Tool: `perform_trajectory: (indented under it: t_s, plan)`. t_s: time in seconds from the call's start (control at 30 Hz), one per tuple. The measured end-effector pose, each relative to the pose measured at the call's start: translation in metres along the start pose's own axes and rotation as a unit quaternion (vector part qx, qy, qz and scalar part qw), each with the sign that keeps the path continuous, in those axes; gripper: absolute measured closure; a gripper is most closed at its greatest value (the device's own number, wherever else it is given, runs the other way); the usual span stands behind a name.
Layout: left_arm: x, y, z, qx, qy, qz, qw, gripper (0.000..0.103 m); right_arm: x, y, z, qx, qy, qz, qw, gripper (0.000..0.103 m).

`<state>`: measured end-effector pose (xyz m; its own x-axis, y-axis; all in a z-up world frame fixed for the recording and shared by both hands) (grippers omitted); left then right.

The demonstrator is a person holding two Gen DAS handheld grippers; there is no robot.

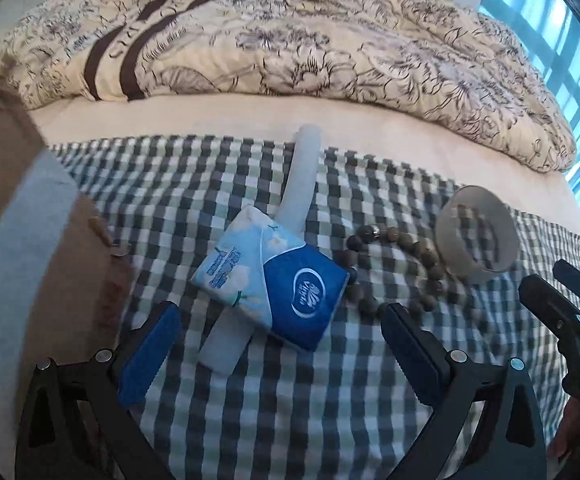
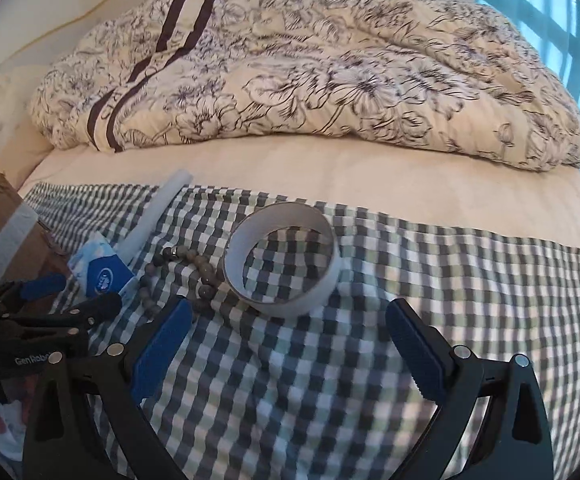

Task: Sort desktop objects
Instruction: 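Grasp the blue Vinda tissue pack with the left tool while the right tool grasps the white tape roll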

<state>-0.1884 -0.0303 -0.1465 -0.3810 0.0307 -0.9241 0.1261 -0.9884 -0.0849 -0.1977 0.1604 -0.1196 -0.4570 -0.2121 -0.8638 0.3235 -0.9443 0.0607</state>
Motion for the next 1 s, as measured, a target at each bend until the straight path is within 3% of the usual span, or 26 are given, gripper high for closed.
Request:
perform_trajectory:
  t_s: [0.23, 0.5, 0.87, 0.93, 1.0]
  plan:
    - [0.02, 0.002, 0.007, 0.014, 0.005, -0.01, 0.9998, 0.001, 0.031, 0.001, 0.008, -0.004, 0.022, -0.03, 0.999, 0.005]
    - [0.032, 0.002, 0.014, 0.011, -0.007, -0.025, 0.9996, 0.0, 0.051, 0.0, 0.019, -0.006, 0.027, -0.03, 0.999, 0.005]
    - [0.045, -0.001, 0.012, 0.031, -0.037, -0.013, 0.9987, 0.0, 0.079, 0.008, 0.033, -0.011, 0.029, -0.067, 0.997, 0.006]
    - [0.045, -0.001, 0.013, 0.031, -0.034, -0.015, 0.9988, 0.0, 0.074, 0.007, 0.033, -0.007, 0.022, -0.071, 0.997, 0.021]
    - [0.044, -0.001, 0.012, 0.033, -0.036, -0.012, 0.9987, 0.0, 0.07, 0.006, 0.032, -0.002, 0.021, -0.064, 0.998, 0.02]
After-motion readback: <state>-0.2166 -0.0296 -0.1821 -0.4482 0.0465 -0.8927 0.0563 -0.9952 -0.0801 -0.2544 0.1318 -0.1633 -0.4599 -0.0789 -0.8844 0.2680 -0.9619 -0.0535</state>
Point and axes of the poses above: each gripper's, at about its wrist camera, not at the fingertips, and x roughly the way its jaws point, y to its left, z to its top, the point moved 3 cm from there along x, roughly the way its jaws point, and after that the axes turned 8 degrees about y, right-handed, at the moved point
